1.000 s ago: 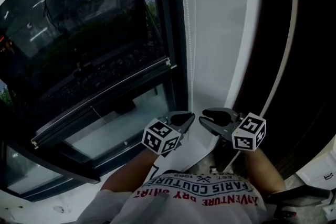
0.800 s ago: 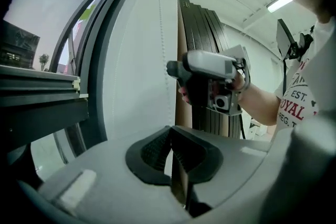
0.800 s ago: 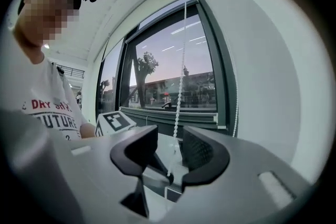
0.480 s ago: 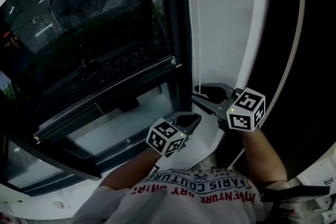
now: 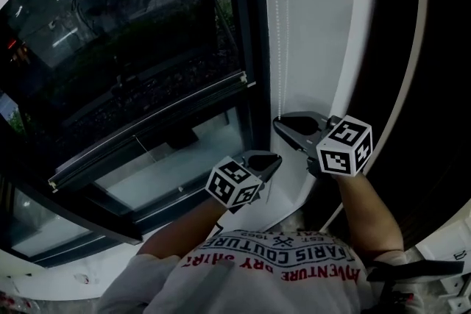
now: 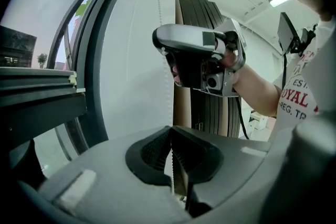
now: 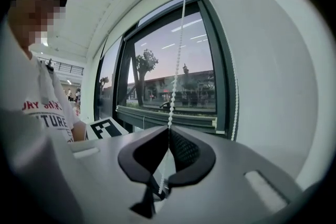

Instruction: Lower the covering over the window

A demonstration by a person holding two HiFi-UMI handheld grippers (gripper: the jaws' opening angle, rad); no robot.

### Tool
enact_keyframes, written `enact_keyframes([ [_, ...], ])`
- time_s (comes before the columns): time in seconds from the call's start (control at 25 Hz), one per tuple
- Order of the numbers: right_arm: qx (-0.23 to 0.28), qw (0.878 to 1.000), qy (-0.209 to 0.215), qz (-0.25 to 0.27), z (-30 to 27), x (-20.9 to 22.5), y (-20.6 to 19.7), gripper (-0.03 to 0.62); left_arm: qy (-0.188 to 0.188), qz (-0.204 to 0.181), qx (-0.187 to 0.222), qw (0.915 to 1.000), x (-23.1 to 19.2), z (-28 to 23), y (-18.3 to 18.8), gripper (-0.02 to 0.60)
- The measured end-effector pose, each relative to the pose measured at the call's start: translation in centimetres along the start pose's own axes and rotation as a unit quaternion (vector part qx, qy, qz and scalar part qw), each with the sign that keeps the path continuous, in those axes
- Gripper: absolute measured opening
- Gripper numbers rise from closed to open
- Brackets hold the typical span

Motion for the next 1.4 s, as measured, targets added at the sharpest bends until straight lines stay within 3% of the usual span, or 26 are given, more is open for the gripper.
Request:
enact_keyframes([
  [0.16,-0.004,1.0,-0.004,-0.01,0.0,-0.6,-2.3,0.006,0.022,-0.012,-0.002,0.9997,-0.1,-0.4,-2.3,0.009],
  [0.28,0.0,1.0,-0.003,-0.031,0.1,-0.9,-4.0,0.006,0.019,0.011,-0.01,0.9997,-0.3,-0.9,-3.8,0.009],
  [0.76,-0.042,0.998,0.015,-0.045,0.0,-4.0,-9.9,0.006,0.004,0.035,-0.062,0.9974,1.3,-2.0,-9.8,0.012],
  [1.16,-0.02,0.998,0.008,-0.063,1.2,-4.7,-10.3,0.006,-0.005,0.036,-0.046,0.9983,2.7,-1.3,-10.0,0.034],
  [1.4,-0.012,0.998,0.006,-0.066,2.3,-5.8,-9.8,0.006,-0.06,0.022,-0.016,0.9979,3.9,1.6,-7.9,0.095],
])
Point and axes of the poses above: the fingertips, and each gripper's own axes: z backward along the fingers, x to its right, y out of its top, the point moved 6 cm from there along z, backward along the fingers, and after that the axes turned 5 degrees about z, right-handed, at the moved point
